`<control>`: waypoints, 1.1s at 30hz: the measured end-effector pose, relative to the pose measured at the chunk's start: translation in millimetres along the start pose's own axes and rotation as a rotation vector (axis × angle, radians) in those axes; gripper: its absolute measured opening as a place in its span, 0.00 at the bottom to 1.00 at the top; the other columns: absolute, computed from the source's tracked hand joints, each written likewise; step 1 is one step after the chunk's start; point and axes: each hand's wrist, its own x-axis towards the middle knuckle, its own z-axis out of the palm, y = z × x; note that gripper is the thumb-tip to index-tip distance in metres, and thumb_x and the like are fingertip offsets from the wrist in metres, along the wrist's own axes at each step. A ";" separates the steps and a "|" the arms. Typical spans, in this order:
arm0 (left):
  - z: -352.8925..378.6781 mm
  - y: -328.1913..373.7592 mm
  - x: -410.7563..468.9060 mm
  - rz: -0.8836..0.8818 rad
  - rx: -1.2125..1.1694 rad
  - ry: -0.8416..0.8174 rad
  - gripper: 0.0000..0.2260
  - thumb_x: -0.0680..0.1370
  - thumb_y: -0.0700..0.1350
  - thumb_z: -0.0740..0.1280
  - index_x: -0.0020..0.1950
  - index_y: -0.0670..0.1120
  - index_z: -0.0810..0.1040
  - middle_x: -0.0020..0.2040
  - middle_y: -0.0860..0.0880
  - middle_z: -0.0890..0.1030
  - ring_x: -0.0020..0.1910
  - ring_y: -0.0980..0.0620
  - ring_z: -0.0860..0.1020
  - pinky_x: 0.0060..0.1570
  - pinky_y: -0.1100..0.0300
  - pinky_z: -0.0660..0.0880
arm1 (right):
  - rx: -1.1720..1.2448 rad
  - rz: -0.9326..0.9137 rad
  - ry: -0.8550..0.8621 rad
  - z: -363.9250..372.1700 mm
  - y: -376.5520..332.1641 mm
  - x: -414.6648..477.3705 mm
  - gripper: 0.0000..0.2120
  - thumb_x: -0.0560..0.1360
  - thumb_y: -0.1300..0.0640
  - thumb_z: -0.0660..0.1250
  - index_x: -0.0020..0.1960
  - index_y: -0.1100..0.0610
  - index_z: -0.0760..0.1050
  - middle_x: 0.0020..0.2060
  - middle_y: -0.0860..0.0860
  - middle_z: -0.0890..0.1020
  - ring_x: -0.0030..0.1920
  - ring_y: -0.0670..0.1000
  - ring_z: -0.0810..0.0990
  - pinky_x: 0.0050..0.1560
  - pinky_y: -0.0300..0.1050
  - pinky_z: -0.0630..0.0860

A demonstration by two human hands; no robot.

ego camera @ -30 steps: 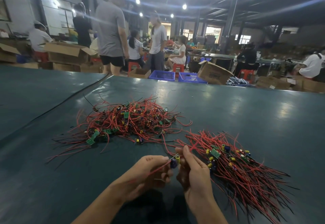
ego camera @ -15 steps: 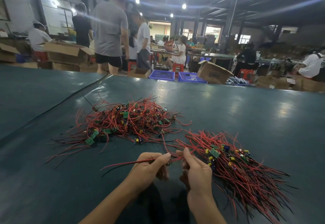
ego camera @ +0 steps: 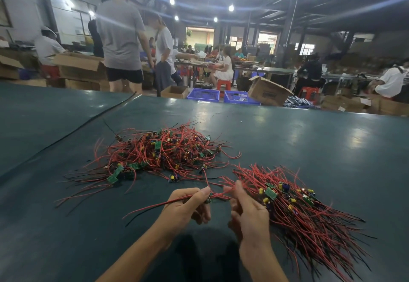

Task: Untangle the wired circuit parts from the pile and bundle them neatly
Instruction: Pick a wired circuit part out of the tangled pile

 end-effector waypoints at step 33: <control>-3.0 -0.8 -0.4 -0.150 -0.125 -0.129 0.21 0.69 0.58 0.72 0.36 0.39 0.78 0.29 0.46 0.72 0.26 0.53 0.71 0.31 0.62 0.71 | -0.120 -0.157 -0.235 12.3 1.4 -15.1 0.15 0.69 0.46 0.68 0.38 0.57 0.86 0.25 0.46 0.77 0.25 0.42 0.73 0.27 0.32 0.68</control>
